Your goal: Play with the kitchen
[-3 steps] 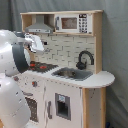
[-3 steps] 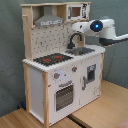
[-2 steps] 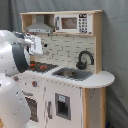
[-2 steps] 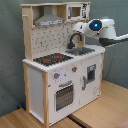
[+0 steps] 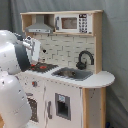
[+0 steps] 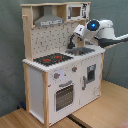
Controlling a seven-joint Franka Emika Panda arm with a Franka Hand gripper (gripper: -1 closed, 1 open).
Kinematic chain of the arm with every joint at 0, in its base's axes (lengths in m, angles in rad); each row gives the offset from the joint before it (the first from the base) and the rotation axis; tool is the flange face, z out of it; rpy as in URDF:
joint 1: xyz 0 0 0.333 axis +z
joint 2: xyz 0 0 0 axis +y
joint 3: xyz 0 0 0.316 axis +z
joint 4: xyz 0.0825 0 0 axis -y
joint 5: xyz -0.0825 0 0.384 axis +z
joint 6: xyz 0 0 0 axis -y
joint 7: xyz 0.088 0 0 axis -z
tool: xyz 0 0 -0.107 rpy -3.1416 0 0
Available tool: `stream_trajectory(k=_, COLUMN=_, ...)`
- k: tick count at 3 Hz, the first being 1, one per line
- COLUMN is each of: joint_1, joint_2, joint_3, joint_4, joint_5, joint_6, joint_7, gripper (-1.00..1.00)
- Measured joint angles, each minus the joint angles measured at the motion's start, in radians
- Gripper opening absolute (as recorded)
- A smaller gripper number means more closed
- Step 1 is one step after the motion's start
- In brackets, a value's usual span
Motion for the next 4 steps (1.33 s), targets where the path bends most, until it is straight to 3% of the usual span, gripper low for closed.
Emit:
stream_trajectory(k=2, joint_1=-0.011, joint_2=0.072, joint_3=0.0, joint_4=0.068, joint_5=0.107, joint_6=-0.017, joint_7=0.144, gripper=1.0)
stream_trajectory(k=4, joint_1=-0.025, joint_2=0.182, joint_3=-0.029, joint_4=0.171, joint_5=0.176, joint_6=-0.016, joint_7=0.281, gripper=1.0)
